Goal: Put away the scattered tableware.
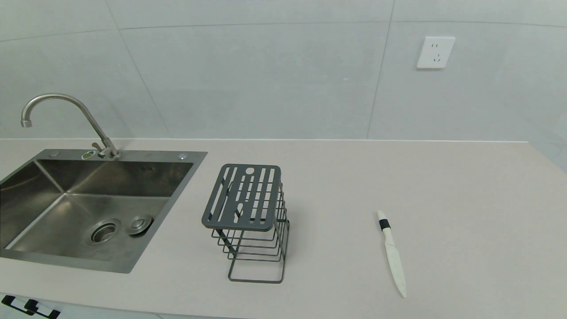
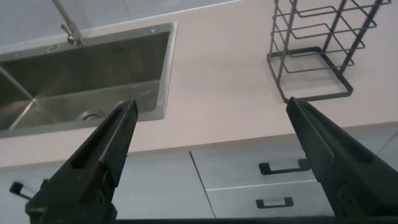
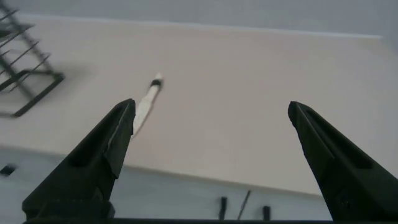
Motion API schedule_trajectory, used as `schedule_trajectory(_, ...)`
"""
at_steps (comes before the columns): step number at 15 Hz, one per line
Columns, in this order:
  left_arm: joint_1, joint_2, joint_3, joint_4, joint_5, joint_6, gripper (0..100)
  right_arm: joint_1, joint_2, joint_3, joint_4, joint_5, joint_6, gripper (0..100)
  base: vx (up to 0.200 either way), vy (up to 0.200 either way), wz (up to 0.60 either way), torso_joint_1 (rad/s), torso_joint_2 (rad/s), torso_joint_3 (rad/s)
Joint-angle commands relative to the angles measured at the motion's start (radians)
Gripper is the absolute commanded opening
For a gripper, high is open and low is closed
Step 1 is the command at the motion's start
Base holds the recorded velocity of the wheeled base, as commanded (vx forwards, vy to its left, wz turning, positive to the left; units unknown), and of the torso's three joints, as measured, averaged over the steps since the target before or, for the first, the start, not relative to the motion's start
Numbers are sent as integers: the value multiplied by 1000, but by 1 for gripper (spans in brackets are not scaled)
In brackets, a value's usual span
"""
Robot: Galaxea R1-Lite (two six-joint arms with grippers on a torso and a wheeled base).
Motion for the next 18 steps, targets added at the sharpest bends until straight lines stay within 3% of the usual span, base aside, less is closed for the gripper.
schedule_trajectory(1,0,0,2,-1,-15,12,100,6,65,-47,28,38,-2,100,0,0,0,0,0,0)
schedule_trajectory(4,0,0,2,-3,-22,9,100,43,266,-149,25,110,-8,100,0,0,0,0,0,0)
schedule_trajectory(7,0,0,2,-3,13,-90,100,106,484,-198,7,126,-8,100,0,0,0,0,0,0)
schedule_trajectory(9,0,0,2,-3,31,-96,100,126,535,-204,2,126,-8,100,0,0,0,0,0,0)
schedule_trajectory(10,0,0,2,-1,54,-122,100,135,614,-231,2,126,-9,100,0,0,0,0,0,0)
schedule_trajectory(12,0,0,-1,-58,59,-120,100,135,723,-251,-27,126,-46,100,0,0,0,0,0,0)
schedule_trajectory(14,0,0,0,31,96,-125,100,138,837,-253,-104,127,-85,100,0,0,0,0,0,0)
schedule_trajectory(18,0,0,0,45,101,-122,100,140,981,-256,-207,127,-108,100,0,0,0,0,0,0)
